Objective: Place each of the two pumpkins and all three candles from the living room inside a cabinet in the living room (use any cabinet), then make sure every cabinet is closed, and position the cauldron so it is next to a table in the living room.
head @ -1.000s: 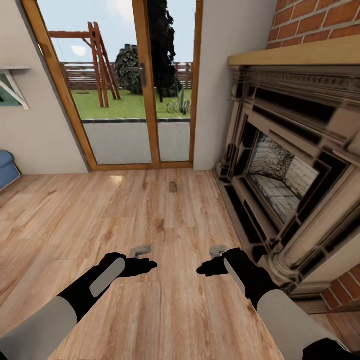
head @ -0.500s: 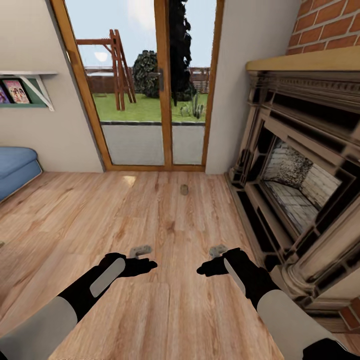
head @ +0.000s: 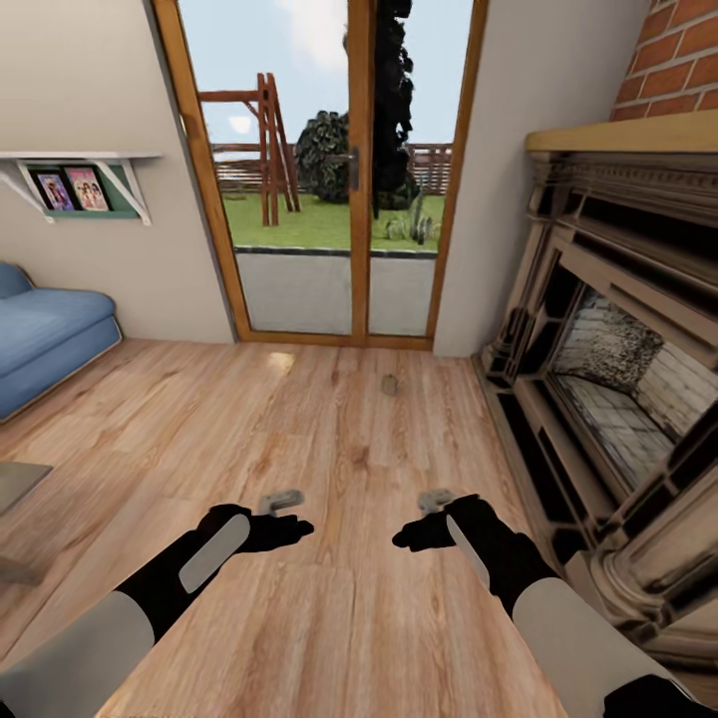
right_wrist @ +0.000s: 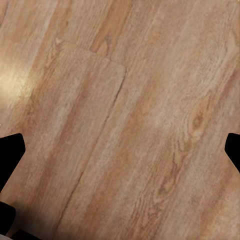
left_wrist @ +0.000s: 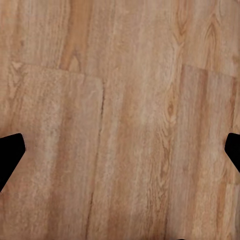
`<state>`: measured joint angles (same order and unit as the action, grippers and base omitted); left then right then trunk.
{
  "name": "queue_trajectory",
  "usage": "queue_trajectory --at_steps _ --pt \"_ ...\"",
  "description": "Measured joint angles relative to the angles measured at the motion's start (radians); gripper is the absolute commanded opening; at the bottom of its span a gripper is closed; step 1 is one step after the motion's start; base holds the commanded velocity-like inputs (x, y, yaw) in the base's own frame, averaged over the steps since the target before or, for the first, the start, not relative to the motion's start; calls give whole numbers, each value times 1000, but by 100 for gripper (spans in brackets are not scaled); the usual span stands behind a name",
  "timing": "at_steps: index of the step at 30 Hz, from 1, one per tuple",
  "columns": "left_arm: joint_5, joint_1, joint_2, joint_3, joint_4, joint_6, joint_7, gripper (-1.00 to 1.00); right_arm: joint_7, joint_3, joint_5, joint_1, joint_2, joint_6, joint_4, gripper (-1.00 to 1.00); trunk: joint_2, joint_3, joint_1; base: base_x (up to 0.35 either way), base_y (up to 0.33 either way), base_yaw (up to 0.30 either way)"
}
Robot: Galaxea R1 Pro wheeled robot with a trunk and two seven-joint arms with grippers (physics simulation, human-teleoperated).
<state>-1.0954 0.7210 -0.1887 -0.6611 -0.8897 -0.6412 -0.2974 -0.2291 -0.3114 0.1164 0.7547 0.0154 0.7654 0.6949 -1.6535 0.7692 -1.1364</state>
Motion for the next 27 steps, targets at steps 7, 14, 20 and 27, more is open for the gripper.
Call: queue_trajectory --at_steps 7,14,20,27 --pt "0 0 0 0 0 0 0 100 -1 0 1 0 0 0 0 100 0 -6 0 0 0 69" --pt "0 0 0 0 0 0 0 100 -2 1 2 0 0 0 0 100 0 -12 0 0 0 -147" --pt "0 0 0 0 0 0 0 100 -2 1 2 0 -1 0 0 100 0 -19 0 0 0 -197" --pt "0 0 0 0 0 0 0 100 -1 1 1 0 0 0 -6 100 0 -27 0 0 0 -133"
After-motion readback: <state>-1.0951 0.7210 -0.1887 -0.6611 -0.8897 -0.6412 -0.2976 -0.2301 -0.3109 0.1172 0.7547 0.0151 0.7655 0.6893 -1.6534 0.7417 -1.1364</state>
